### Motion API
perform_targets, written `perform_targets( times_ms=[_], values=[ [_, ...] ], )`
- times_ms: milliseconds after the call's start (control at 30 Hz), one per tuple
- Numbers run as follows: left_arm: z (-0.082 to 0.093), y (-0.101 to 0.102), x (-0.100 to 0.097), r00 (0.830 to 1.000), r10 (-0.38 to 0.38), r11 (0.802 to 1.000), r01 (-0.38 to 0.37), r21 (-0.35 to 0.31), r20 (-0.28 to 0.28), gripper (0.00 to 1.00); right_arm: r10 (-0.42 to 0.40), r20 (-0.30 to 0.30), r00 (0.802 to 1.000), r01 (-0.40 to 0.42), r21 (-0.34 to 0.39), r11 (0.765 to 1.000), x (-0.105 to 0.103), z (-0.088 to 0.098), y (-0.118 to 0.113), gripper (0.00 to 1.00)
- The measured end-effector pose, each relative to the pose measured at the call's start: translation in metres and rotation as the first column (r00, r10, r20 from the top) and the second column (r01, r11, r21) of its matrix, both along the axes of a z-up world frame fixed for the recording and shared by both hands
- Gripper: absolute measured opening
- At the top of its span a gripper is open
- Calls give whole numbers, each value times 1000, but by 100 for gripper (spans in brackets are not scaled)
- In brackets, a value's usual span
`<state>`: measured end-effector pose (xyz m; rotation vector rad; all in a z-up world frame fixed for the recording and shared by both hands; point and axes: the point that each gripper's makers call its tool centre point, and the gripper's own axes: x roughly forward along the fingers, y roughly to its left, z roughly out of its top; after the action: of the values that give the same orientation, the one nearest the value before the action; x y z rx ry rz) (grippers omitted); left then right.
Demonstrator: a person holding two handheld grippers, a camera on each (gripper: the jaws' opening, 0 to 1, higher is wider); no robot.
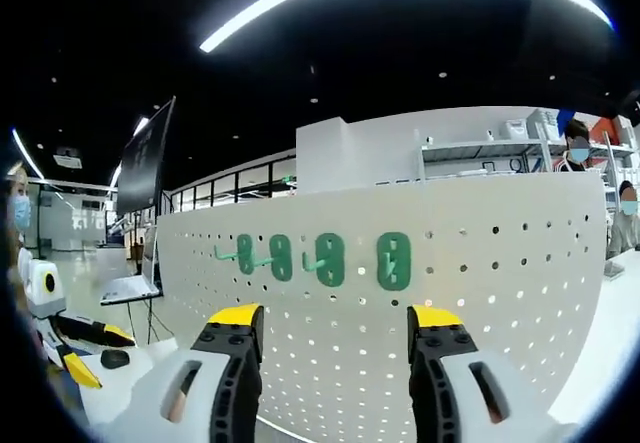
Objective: Insert the hook assembly into the mounting plate slot until the hook locks in place.
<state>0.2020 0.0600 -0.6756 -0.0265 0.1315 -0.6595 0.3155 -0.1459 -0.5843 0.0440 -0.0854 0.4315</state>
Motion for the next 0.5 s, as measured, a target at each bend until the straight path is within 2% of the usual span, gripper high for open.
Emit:
perform_targets(
  times_ms=[200, 500],
  values=[
    [2, 0, -2, 1000, 1, 1000, -1, -1, 7, 71, 33, 7, 999, -33, -13, 999, -15, -1, 2, 56],
    [5, 1, -2, 1000, 0, 1000, 0, 0, 16, 72, 39, 0, 999, -39, -11, 999, -33, -9, -2, 56]
  ],
)
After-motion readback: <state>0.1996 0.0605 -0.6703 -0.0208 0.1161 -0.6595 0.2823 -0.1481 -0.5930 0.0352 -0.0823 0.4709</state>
